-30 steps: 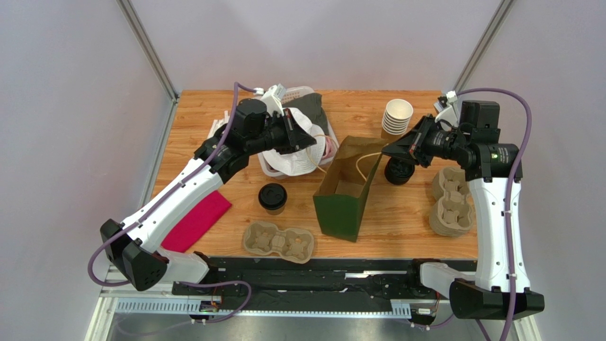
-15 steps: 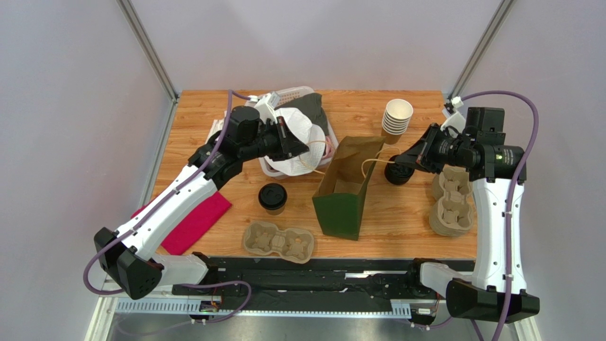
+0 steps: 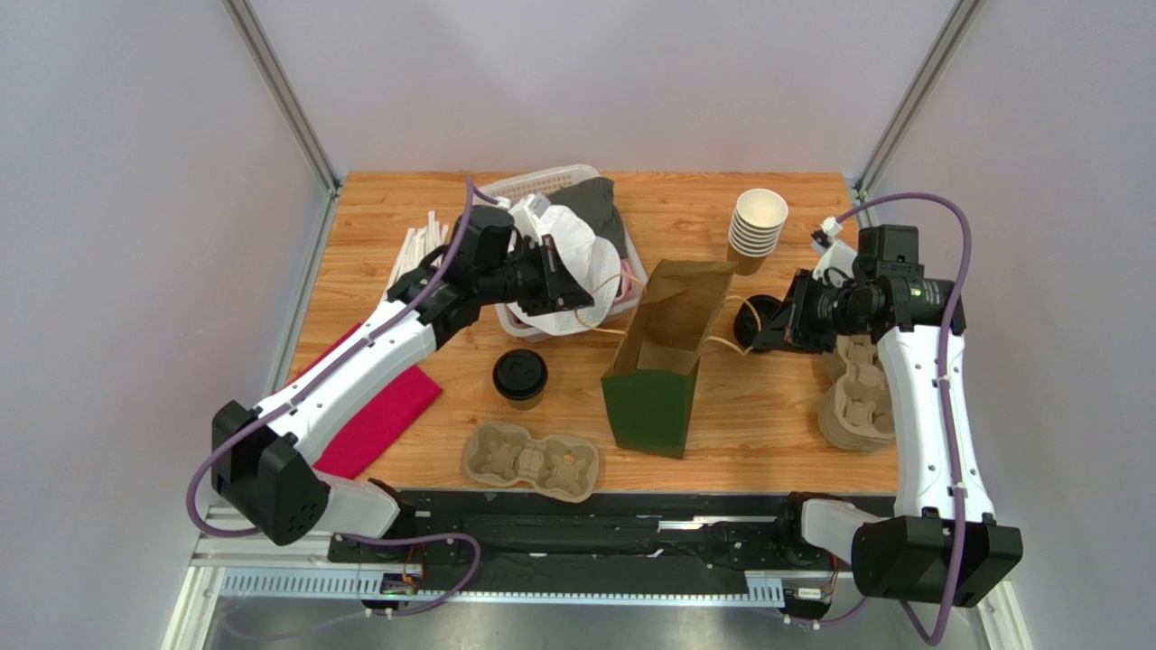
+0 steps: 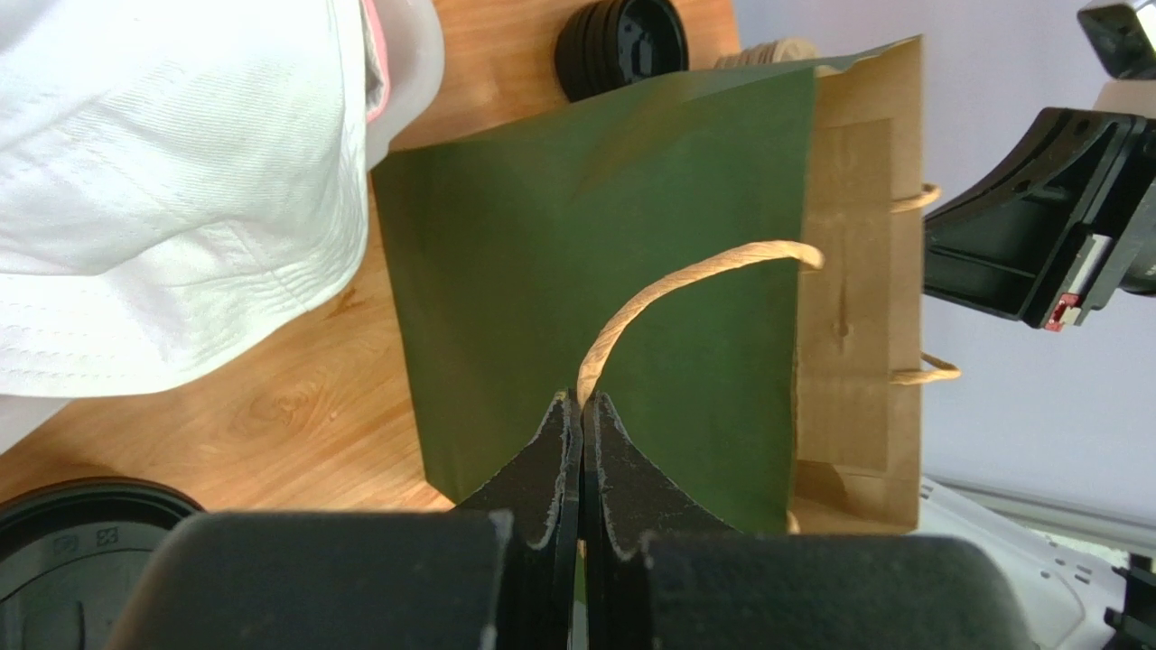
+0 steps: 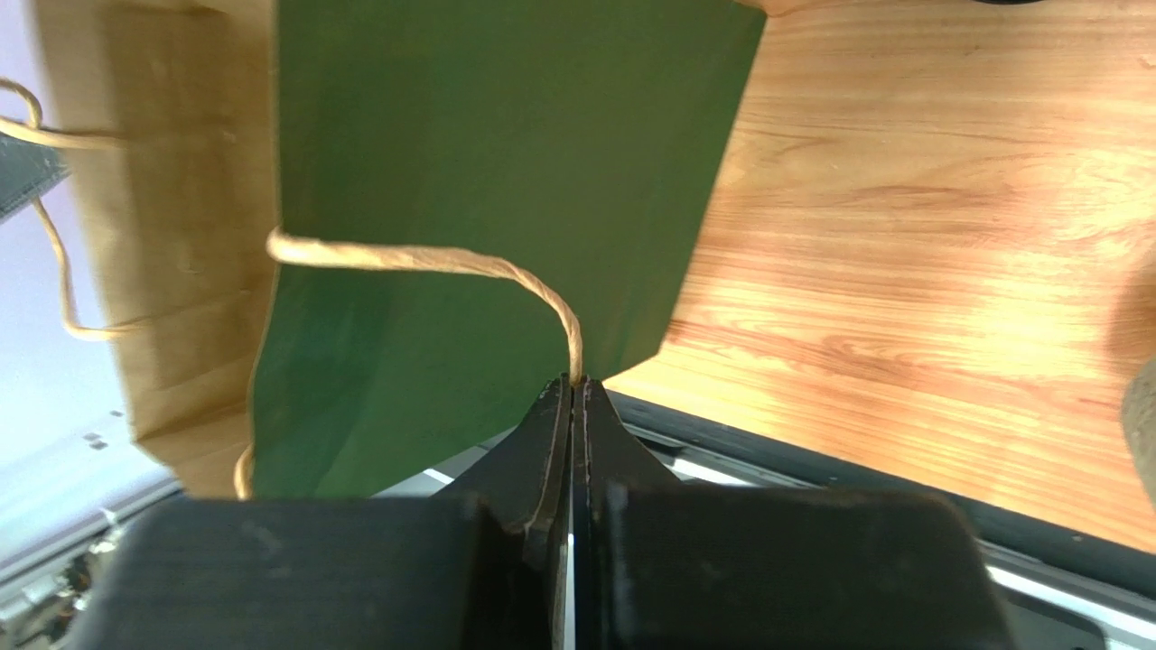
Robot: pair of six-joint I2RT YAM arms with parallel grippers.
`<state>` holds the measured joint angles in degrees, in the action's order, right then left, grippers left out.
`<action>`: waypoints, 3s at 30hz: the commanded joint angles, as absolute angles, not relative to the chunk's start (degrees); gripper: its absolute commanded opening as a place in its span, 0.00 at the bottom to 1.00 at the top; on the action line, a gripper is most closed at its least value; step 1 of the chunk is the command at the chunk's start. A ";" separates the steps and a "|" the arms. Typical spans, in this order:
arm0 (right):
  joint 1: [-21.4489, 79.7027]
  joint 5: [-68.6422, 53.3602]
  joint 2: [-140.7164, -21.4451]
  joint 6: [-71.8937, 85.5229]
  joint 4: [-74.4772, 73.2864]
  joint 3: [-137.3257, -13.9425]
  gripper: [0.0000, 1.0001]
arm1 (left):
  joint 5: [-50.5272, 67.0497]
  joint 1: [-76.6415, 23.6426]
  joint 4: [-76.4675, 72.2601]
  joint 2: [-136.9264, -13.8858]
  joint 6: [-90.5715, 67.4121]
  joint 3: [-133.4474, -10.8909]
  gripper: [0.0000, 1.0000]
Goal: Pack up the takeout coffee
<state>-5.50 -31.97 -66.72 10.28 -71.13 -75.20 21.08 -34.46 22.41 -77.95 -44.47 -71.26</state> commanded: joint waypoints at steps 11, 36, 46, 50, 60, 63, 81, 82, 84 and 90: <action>-0.35 -31.82 -66.18 4.66 -61.88 -69.43 0.00 | 28.21 -36.82 19.25 -81.47 -46.67 -68.82 0.00; 5.54 -29.27 -70.40 -4.91 -63.26 -74.87 0.00 | 24.79 -40.78 21.00 -84.30 -42.63 -72.51 0.09; 3.69 -28.29 -68.56 -12.39 -73.38 -87.62 0.30 | 23.11 -40.69 22.32 -78.14 -42.19 -75.06 0.47; 3.34 -28.91 -67.50 -13.10 -74.35 -90.35 0.59 | 23.03 -40.78 22.33 -76.20 -41.58 -75.67 0.59; 3.34 -30.15 -65.30 -13.36 -74.79 -96.94 0.88 | 25.85 -40.69 19.25 -68.57 -35.52 -75.41 0.96; 3.34 -30.85 -64.95 -13.10 -74.71 -98.26 0.91 | 24.88 -39.73 20.47 -64.09 -30.43 -74.27 0.96; 3.34 -27.51 -64.42 -12.39 -75.15 -101.07 0.97 | 21.54 -14.15 50.98 -47.81 -33.40 -41.40 0.75; 3.25 -27.16 -64.51 -12.57 -75.32 -101.25 0.97 | 19.62 -14.15 52.89 -48.51 -33.92 -41.57 0.74; 3.25 -26.81 -64.69 -12.66 -75.50 -101.51 0.97 | 15.67 -14.15 55.01 -52.10 -34.80 -42.71 0.72; 3.25 -26.54 -65.39 -12.66 -75.76 -101.25 0.97 | 14.49 -14.15 60.03 -61.52 -36.21 -42.02 0.69</action>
<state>3.55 -27.46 -65.34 -12.49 -76.27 -99.72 16.21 -14.48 55.72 -58.83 -34.68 -41.41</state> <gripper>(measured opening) 0.969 0.690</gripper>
